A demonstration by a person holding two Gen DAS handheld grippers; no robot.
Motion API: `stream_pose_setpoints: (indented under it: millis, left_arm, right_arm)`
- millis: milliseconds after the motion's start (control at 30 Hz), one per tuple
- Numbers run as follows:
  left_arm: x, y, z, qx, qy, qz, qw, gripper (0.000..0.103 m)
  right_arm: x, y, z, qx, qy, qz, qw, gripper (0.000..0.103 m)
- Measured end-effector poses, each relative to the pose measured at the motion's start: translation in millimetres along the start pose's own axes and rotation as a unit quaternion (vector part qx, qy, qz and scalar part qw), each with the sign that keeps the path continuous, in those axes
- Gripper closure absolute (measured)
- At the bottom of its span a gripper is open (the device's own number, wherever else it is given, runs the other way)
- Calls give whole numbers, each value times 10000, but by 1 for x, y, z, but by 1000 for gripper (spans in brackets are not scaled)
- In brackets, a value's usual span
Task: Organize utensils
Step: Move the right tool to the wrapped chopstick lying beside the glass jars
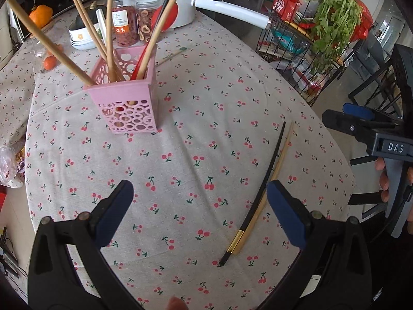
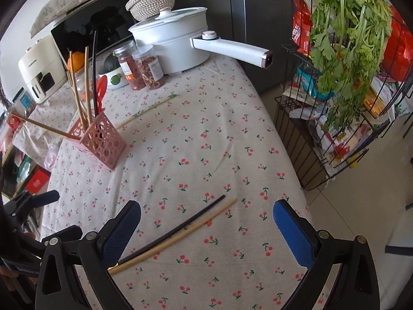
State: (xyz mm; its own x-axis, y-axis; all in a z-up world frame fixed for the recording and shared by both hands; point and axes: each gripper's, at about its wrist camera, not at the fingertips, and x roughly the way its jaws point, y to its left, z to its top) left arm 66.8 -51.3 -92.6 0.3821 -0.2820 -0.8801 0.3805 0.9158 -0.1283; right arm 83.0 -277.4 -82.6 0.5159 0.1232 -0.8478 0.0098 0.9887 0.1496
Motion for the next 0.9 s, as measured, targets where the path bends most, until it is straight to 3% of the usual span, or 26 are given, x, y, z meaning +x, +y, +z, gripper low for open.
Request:
stream_pose_setpoints:
  millis: [200,333,467,600,700,800,867,900]
  left_arm:
    - [8,1,-2,-206,171,-241,9993,1]
    - [-3,10,-3,-408,65,-344,9986,1]
    - [-22,20,-7,-384,-56,-339,9987,1]
    - [-43,26,-14,-240,-199,-499,9983,1]
    - [-53,33,-20,-126,-299,-570,9978,1]
    - [-52,44,-25,-128,-272,-610,9977,1]
    - [-48,54,-25,-236,-209,-706,9970,1]
    - [-47,60,-25,-312,-183,-741,9966,1]
  right_arm:
    - [-1,-12,-3,27,117,32,9999,0]
    - [1,-9,8,-94,15,165,9998,0]
    - [24,-3,38,-109,160,180,9997,0]
    - [60,10,80,113,247,591,9979,0]
    - [95,25,115,0,65,808,9967,0]
    - [136,37,145,-193,-17,869,9960,11]
    - [164,39,161,-136,18,1001,9949,28]
    - [177,40,169,-96,35,1035,9946,30]
